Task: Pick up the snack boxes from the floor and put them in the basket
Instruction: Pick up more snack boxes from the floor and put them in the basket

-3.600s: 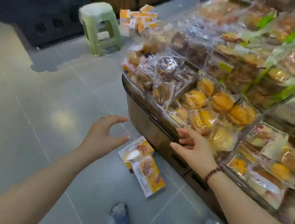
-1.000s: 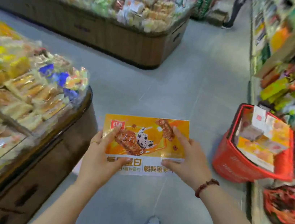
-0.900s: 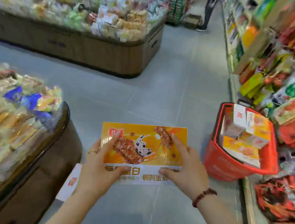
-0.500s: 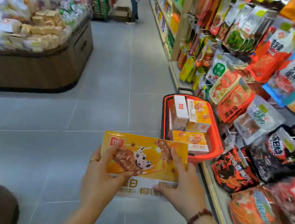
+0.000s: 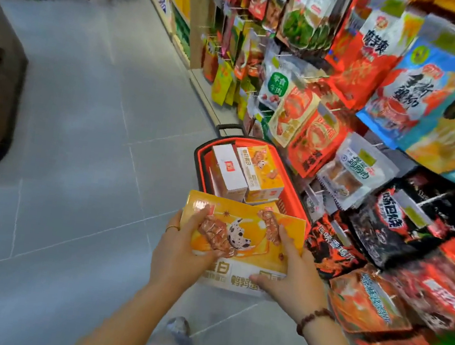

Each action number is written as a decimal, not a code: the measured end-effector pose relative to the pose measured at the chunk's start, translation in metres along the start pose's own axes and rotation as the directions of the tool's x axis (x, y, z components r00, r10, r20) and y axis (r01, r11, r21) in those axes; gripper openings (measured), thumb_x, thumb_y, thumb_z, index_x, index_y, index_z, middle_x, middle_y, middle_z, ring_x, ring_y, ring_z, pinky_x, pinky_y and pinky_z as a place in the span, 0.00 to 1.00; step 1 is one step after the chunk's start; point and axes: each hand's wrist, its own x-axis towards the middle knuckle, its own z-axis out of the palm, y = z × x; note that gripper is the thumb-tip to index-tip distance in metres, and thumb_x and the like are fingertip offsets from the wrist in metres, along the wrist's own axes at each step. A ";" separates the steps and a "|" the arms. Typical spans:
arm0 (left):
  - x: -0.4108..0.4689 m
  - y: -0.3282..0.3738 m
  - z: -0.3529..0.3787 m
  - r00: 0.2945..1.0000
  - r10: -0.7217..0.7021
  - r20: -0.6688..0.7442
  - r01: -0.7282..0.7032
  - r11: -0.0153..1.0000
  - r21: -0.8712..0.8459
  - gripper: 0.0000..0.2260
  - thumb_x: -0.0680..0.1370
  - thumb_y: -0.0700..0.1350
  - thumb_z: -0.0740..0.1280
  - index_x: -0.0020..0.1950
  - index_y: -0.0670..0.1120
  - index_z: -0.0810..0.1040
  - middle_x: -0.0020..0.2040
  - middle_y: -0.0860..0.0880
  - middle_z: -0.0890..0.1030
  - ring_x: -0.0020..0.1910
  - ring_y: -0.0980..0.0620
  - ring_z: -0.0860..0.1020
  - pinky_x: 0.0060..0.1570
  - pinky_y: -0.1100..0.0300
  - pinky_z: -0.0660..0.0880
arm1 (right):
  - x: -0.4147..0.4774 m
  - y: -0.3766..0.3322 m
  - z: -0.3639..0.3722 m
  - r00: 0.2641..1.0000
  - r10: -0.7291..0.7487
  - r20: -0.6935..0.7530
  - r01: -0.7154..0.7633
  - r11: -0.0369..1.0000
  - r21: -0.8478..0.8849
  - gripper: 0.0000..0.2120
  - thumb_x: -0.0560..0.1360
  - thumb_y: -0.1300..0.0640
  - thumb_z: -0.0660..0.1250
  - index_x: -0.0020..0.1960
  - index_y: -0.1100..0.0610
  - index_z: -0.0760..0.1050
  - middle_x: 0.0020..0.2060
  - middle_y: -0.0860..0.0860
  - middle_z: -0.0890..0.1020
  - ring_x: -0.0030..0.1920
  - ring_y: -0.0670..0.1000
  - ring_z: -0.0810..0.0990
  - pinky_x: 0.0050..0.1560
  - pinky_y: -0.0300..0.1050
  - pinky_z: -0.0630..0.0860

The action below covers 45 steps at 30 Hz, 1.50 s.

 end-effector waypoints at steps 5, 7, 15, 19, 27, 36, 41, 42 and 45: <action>0.081 0.013 0.015 0.986 0.077 0.149 -0.082 0.996 0.024 0.36 0.66 0.57 0.74 0.68 0.69 0.58 0.71 0.54 0.62 0.63 0.51 0.71 0.54 0.53 0.76 | 0.058 0.000 -0.012 0.993 0.117 -0.018 -0.117 0.993 -0.001 0.52 0.62 0.39 0.75 0.73 0.36 0.42 0.64 0.53 0.65 0.62 0.53 0.70 0.57 0.45 0.71; 0.099 0.018 0.026 0.973 0.099 0.210 -0.099 0.995 -0.011 0.37 0.66 0.54 0.75 0.68 0.70 0.58 0.70 0.54 0.62 0.64 0.52 0.70 0.55 0.54 0.75 | 0.079 0.005 -0.017 0.990 0.142 0.002 -0.142 0.989 -0.035 0.52 0.62 0.39 0.75 0.74 0.36 0.44 0.63 0.54 0.66 0.62 0.54 0.69 0.56 0.44 0.70; 0.177 0.012 0.105 0.939 -0.020 0.344 0.016 1.000 0.015 0.39 0.67 0.51 0.75 0.71 0.65 0.58 0.73 0.52 0.57 0.68 0.49 0.66 0.64 0.53 0.70 | 0.204 0.062 -0.031 0.972 0.165 0.167 -0.139 0.978 -0.154 0.52 0.62 0.39 0.75 0.74 0.35 0.43 0.66 0.57 0.65 0.62 0.58 0.72 0.57 0.47 0.72; 0.210 -0.001 0.164 0.932 -0.152 0.328 0.143 0.988 0.051 0.39 0.67 0.51 0.75 0.71 0.65 0.57 0.73 0.51 0.58 0.68 0.48 0.65 0.65 0.53 0.69 | 0.282 0.104 -0.019 0.945 0.148 0.290 -0.095 0.977 -0.189 0.52 0.62 0.39 0.75 0.72 0.33 0.42 0.64 0.56 0.65 0.62 0.58 0.72 0.59 0.51 0.73; 0.251 -0.043 0.264 0.922 -0.327 0.209 0.330 0.944 0.019 0.42 0.66 0.47 0.77 0.68 0.70 0.54 0.73 0.47 0.58 0.66 0.47 0.68 0.63 0.59 0.66 | 0.393 0.165 0.041 0.905 0.080 0.417 0.023 0.971 -0.236 0.52 0.62 0.38 0.75 0.71 0.31 0.42 0.66 0.56 0.63 0.65 0.57 0.69 0.62 0.52 0.72; 0.257 -0.077 0.305 0.926 -0.345 0.153 0.344 0.938 0.035 0.41 0.66 0.49 0.76 0.70 0.67 0.56 0.71 0.49 0.61 0.68 0.51 0.65 0.62 0.66 0.60 | 0.415 0.194 0.095 0.941 0.084 0.329 0.030 0.945 -0.326 0.56 0.53 0.28 0.72 0.70 0.29 0.41 0.65 0.57 0.65 0.59 0.60 0.73 0.53 0.53 0.76; 0.256 -0.079 0.309 0.926 -0.343 0.160 0.341 0.939 0.045 0.41 0.66 0.50 0.76 0.72 0.64 0.56 0.71 0.47 0.60 0.69 0.50 0.64 0.62 0.65 0.59 | 0.416 0.199 0.098 0.942 0.060 0.329 0.044 0.953 -0.300 0.55 0.53 0.29 0.72 0.71 0.30 0.42 0.66 0.56 0.62 0.58 0.60 0.75 0.53 0.53 0.76; 0.256 -0.079 0.309 0.928 -0.334 0.163 0.330 0.942 0.055 0.42 0.66 0.50 0.76 0.72 0.64 0.56 0.71 0.47 0.59 0.69 0.49 0.64 0.62 0.64 0.60 | 0.416 0.199 0.098 0.942 0.059 0.330 0.046 0.952 -0.302 0.55 0.54 0.29 0.72 0.71 0.30 0.42 0.66 0.56 0.62 0.58 0.60 0.75 0.52 0.53 0.76; 0.258 -0.079 0.310 0.928 -0.324 0.181 0.311 0.945 0.097 0.42 0.67 0.52 0.76 0.73 0.63 0.54 0.71 0.46 0.59 0.69 0.47 0.65 0.66 0.58 0.64 | 0.416 0.200 0.099 0.936 0.062 0.346 0.047 0.953 -0.300 0.54 0.55 0.30 0.73 0.71 0.31 0.43 0.68 0.56 0.60 0.60 0.61 0.74 0.52 0.53 0.76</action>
